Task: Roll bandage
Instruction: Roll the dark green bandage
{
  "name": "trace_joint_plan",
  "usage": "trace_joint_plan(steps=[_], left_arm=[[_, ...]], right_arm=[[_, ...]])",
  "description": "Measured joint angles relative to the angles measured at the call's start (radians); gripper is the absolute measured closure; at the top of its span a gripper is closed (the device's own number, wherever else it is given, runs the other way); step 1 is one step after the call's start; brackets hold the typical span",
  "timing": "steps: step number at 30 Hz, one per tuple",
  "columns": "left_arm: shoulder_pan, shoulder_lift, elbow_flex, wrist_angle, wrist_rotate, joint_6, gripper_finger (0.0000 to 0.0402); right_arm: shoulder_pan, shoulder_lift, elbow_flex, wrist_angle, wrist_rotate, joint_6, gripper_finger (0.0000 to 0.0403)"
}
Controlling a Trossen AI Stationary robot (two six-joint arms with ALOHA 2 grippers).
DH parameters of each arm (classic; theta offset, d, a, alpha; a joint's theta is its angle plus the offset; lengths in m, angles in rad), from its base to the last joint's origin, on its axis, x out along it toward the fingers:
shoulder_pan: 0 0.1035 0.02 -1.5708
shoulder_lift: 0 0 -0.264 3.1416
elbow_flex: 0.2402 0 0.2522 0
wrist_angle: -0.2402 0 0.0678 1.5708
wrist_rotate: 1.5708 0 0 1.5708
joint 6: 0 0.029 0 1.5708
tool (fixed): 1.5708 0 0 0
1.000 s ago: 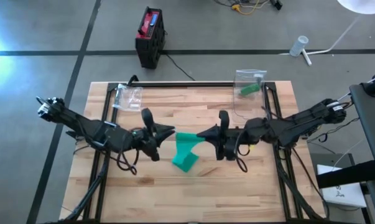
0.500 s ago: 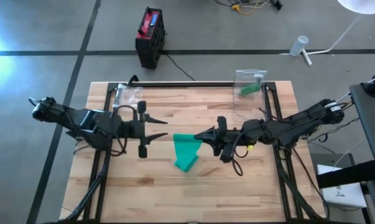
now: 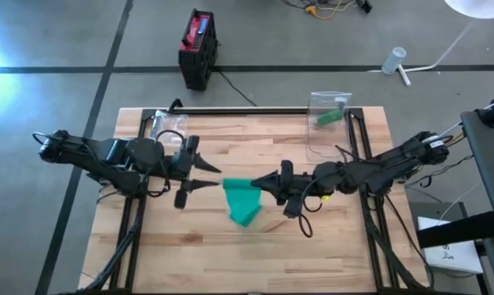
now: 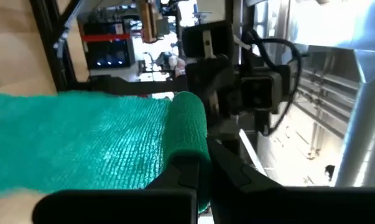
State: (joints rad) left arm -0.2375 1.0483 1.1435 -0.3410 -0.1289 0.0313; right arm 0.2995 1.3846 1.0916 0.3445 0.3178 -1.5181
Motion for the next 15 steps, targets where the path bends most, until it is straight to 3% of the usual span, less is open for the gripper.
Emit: trace_joint_plan(steps=[6,15], left_arm=[[0.0,-0.01,0.0,0.011,0.013,-0.045,0.0262],[0.0,0.032,0.0,0.06,0.01,-0.071,0.0247]], right_arm=[[0.002,-0.012,0.0,0.013,-0.003,-0.095,0.0395],[0.002,-0.01,0.0,0.035,-0.04,-0.106,0.0394]])
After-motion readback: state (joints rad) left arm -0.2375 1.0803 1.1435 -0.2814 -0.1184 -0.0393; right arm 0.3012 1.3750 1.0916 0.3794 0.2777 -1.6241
